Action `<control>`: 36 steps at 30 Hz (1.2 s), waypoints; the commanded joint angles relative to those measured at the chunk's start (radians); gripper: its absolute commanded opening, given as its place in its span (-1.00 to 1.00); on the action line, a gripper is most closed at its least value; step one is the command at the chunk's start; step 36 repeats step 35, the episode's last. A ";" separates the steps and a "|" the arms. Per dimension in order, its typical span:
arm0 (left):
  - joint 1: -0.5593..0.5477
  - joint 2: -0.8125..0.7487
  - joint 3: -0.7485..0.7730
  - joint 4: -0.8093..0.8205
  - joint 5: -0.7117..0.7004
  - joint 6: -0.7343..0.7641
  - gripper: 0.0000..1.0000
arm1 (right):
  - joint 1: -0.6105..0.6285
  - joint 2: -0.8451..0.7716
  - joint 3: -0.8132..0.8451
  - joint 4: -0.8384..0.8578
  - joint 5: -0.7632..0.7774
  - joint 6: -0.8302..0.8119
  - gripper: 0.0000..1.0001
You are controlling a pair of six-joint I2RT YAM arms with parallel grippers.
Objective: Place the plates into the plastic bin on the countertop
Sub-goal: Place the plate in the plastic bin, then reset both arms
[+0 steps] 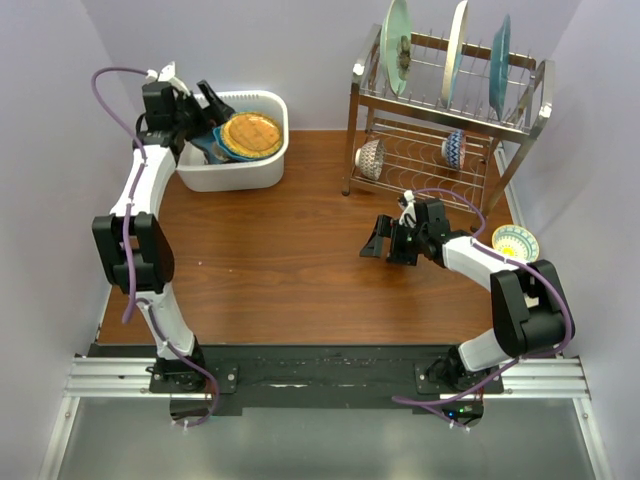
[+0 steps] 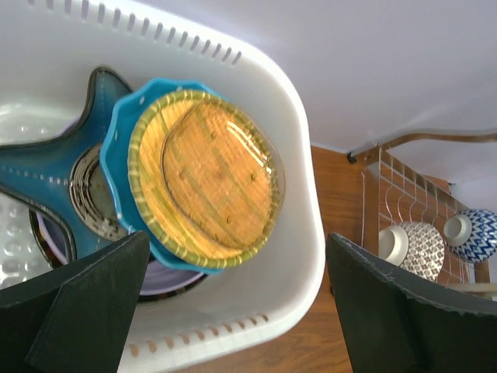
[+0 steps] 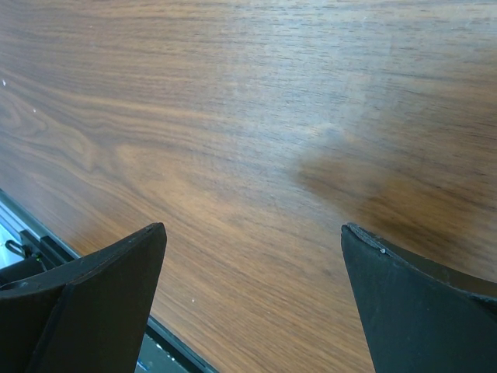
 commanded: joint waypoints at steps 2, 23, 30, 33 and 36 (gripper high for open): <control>0.007 -0.119 -0.130 0.122 0.031 -0.017 1.00 | 0.004 -0.043 0.038 -0.024 0.021 -0.022 0.97; -0.144 -0.519 -0.659 0.248 -0.154 0.033 1.00 | 0.003 -0.371 0.127 -0.303 0.507 -0.143 0.97; -0.184 -0.605 -0.871 0.322 -0.198 0.017 1.00 | 0.003 -0.445 0.100 -0.307 0.613 -0.156 0.97; -0.186 -0.640 -0.974 0.396 -0.153 0.023 1.00 | 0.003 -0.462 0.089 -0.287 0.612 -0.165 0.97; -0.186 -0.660 -0.982 0.399 -0.167 0.023 1.00 | 0.004 -0.467 0.087 -0.277 0.606 -0.168 0.97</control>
